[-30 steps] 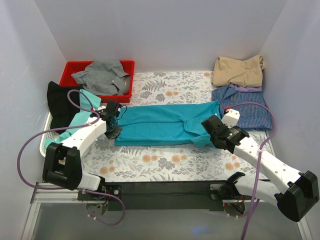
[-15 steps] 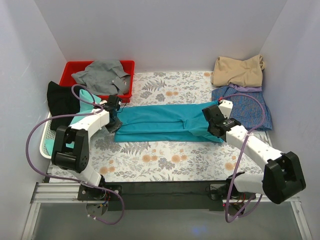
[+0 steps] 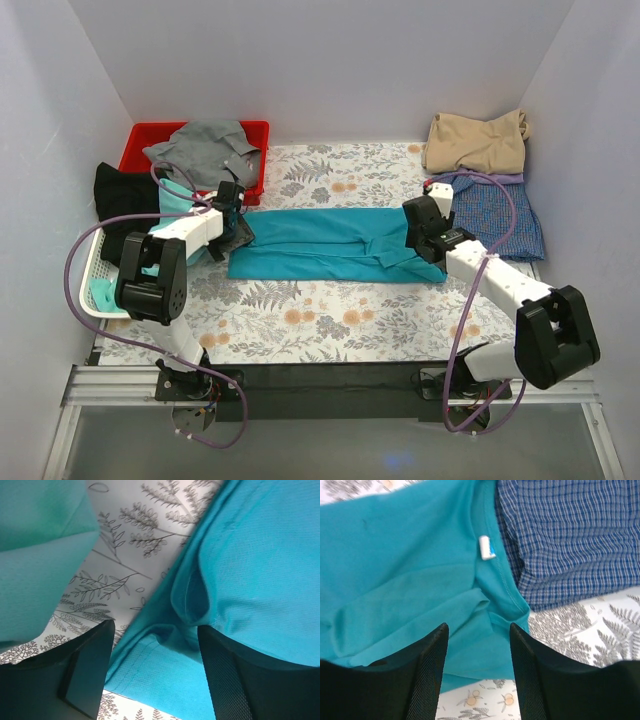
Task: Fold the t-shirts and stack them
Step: Fold the tshirt
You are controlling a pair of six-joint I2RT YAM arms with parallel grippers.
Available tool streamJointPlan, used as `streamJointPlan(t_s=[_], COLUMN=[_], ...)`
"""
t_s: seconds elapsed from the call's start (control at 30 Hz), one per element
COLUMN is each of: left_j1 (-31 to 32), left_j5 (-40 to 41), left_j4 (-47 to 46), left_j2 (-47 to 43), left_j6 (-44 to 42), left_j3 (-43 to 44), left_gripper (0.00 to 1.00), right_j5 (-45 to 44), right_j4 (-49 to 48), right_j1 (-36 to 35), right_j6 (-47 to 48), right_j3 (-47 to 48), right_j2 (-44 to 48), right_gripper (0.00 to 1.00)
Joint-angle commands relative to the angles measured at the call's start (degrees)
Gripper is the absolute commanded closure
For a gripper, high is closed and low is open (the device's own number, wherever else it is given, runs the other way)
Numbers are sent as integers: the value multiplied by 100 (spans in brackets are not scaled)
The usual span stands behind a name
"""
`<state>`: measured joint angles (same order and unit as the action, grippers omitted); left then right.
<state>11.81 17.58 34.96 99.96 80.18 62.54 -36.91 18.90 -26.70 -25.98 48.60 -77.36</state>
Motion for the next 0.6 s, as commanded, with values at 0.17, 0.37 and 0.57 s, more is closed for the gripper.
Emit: streamJointPlan(t_s=[0.17, 0.37, 0.57], left_j1=[-30, -21, -21], left_j5=[-299, -1290, -1845], left_j4=[-191, -393, -569], left_j2=[-565, -759, -724], left_j6=[-398, -556, -495], left_j3=[311, 241, 74], left_gripper=[32, 19, 16], right_j5=[1612, 2433, 2697], right_j4=[-598, -167, 79], right_j1=[16, -46, -134], right_j6=[480, 181, 5], right_j3=[413, 352, 273], right_j2=[345, 72, -33], right_gripper=[41, 42, 43])
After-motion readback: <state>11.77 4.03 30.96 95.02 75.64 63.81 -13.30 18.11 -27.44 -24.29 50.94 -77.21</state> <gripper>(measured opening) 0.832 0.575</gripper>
